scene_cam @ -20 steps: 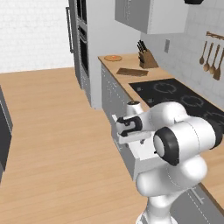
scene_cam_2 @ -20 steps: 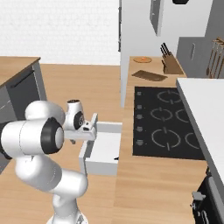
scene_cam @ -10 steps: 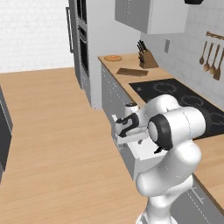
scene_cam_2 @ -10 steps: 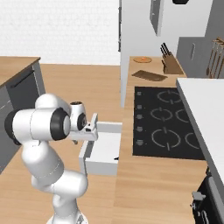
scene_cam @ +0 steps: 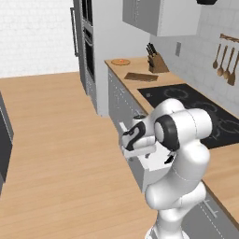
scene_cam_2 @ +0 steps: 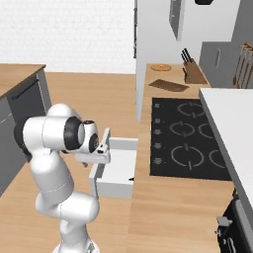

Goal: Pick up the knife from the drawer and place it on the cutting board. Then place the meat from the plate to the cutting board.

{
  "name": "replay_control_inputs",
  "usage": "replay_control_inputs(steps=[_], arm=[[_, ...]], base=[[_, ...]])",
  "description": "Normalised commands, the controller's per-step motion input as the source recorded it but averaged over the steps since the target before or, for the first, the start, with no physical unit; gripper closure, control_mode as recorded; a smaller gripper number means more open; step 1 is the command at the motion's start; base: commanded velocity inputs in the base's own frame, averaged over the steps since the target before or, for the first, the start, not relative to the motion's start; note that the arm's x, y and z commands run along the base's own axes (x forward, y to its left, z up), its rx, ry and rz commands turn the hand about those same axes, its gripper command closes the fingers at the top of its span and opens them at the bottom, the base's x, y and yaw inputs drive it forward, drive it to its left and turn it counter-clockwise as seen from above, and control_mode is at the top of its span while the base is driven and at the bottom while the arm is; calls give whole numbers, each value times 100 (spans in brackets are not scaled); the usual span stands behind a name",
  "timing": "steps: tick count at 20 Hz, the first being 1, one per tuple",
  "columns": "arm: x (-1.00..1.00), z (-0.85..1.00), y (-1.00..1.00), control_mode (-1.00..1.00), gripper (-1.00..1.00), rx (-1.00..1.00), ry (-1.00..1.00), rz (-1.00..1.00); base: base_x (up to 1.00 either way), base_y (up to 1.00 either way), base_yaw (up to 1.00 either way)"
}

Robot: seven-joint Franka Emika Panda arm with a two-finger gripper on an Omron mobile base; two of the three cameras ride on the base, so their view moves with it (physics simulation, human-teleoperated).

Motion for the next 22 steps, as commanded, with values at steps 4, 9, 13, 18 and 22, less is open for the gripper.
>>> replay_control_inputs(steps=[4, 9, 13, 18, 22], arm=[[0, -23, 26, -100, -100, 1, 0, 0], [0, -19, 48, -100, -100, 8, 0, 0], [6, -9, 69, -100, -100, 13, 0, 0], [3, 5, 89, -100, -100, 9, 0, 0], [0, 30, 100, -100, -100, 0, 0, 0]], base=[[0, 0, 0], [0, 0, 0], [0, 0, 0], [0, 0, 0], [0, 0, 0]])
